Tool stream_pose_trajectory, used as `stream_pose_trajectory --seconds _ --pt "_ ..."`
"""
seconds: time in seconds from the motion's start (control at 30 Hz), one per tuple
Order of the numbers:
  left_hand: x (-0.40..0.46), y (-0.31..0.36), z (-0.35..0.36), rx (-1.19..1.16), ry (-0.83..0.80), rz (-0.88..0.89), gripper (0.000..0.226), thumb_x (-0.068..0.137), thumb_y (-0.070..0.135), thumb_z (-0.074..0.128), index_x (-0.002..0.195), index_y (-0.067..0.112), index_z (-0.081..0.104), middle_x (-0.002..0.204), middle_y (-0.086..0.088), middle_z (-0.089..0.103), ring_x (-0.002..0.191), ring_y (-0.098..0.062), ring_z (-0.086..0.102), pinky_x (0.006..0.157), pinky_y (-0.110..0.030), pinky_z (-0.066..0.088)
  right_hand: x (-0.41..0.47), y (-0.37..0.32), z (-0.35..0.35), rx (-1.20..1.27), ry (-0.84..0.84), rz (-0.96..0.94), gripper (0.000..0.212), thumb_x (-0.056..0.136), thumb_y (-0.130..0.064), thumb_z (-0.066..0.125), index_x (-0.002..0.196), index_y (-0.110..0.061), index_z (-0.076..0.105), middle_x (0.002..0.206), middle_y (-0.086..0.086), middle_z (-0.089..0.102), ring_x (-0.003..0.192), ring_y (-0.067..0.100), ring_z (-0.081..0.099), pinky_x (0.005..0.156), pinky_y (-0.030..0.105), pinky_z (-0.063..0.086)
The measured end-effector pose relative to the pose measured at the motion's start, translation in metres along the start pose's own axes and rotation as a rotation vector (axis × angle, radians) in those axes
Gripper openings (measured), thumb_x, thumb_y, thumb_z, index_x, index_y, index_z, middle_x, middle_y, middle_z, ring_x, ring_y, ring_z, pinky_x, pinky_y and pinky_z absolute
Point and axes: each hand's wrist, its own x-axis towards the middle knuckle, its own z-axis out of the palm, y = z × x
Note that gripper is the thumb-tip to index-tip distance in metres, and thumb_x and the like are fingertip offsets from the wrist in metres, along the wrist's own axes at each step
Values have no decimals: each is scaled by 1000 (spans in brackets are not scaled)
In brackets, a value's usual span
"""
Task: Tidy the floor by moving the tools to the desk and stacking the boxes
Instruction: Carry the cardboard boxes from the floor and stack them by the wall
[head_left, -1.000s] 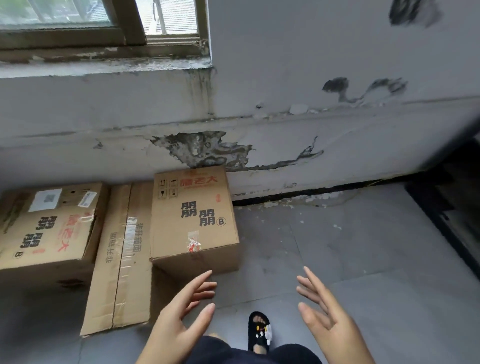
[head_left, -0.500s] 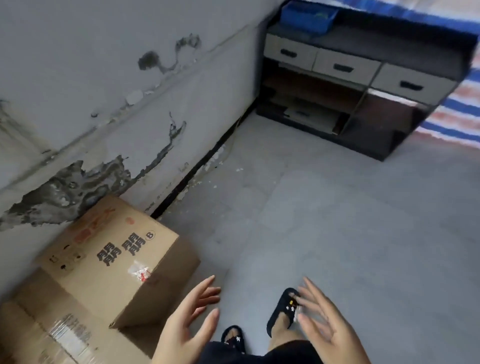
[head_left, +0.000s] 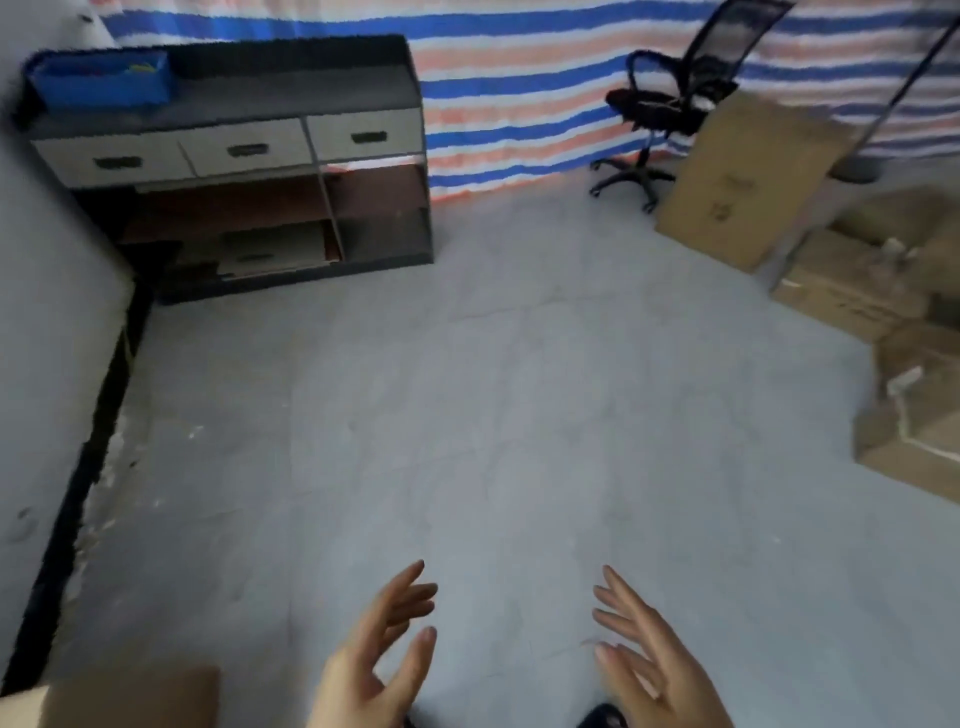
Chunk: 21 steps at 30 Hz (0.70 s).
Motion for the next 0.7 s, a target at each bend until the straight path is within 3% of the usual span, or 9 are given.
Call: stream_pose_trajectory --seconds 0.13,0.2,0.3,0.37,0.47,0.53,0.6,0.67,0.7 --pt "17 36 107 -19 -203 42 45 64 44 59 102 66 54 97 23 69 93 -1 67 82 -7 47 -27 43 -96 97 181 128 62 84 -5 63 118 -56 52 115 -24 63 107 -7 59 86 13 46" --pt "22 52 159 -20 -330 81 45 66 40 59 104 64 54 98 24 68 94 -1 66 82 -7 47 -39 62 -139 109 319 146 61 82 -12 65 111 -64 55 110 -27 65 103 -8 60 86 13 48" --pt "31 67 226 -18 -462 118 53 70 22 57 104 62 54 98 24 68 94 -1 67 82 -7 46 -56 83 -190 129 491 181 54 75 -35 69 103 -75 47 108 -34 61 100 -7 62 88 18 49" --pt "37 81 261 19 -544 129 55 69 22 56 104 64 53 99 24 68 94 -1 67 83 -7 46 -62 91 -216 183 533 227 54 56 -61 74 99 -77 47 107 -31 63 99 -7 62 86 16 49" --pt "57 109 299 5 -651 54 50 62 38 58 110 56 58 97 20 70 93 -3 66 83 -7 46 -62 111 -246 297 596 314 80 22 -93 58 99 -73 53 111 -21 63 96 -10 61 87 21 46" --pt "87 140 316 16 -929 -135 63 68 40 63 129 38 47 115 18 61 100 6 58 92 -11 42 -56 114 -264 344 596 341 75 19 -92 60 92 -78 49 114 -19 59 95 -13 60 89 24 44" --pt "113 156 328 -21 -1203 -285 58 88 39 54 129 36 14 134 39 27 107 22 43 108 -13 29 -47 115 -283 361 581 353 71 38 -61 86 99 -73 53 118 -12 60 92 -15 60 91 26 44" --pt "130 169 353 -96 -1208 -301 40 96 28 48 127 31 23 126 40 41 101 22 49 107 -14 28 -32 121 -305 378 583 363 68 65 -23 84 109 -61 49 124 -3 59 92 -15 59 94 29 43" --pt "138 166 367 -108 -1175 -262 33 97 19 48 127 25 36 125 25 55 95 13 55 101 -16 33 -22 123 -318 385 593 372 72 59 -34 87 110 -66 47 123 -5 59 93 -14 60 94 29 43"
